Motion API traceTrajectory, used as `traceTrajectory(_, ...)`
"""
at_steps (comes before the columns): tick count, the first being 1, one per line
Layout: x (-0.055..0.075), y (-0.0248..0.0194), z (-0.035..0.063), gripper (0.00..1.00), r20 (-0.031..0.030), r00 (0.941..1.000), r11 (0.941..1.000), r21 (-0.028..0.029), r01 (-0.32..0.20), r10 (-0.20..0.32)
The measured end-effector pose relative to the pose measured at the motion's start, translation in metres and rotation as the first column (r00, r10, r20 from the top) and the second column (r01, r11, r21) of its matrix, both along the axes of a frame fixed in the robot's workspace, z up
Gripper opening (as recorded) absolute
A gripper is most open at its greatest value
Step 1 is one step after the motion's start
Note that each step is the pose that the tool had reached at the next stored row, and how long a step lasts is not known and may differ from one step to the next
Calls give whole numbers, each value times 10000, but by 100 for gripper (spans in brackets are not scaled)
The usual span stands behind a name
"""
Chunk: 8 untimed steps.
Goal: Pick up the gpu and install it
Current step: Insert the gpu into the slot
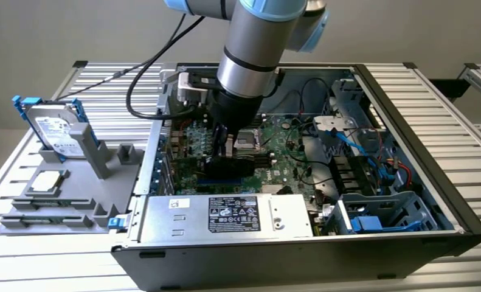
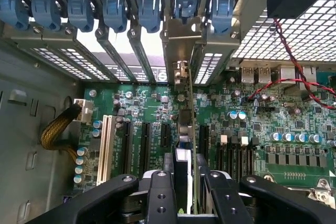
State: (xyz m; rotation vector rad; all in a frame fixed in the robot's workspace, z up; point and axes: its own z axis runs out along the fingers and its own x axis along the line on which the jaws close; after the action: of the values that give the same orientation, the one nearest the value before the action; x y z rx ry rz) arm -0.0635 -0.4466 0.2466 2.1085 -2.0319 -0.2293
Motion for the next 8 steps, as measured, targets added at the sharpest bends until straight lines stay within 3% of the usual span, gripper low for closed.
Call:
traceTrajectory(6, -3, 2, -7, 28, 25, 10000, 10000, -1, 7, -7)
traceTrajectory(8, -2, 1, -2, 41, 52, 10000, 10000, -18, 0, 0)
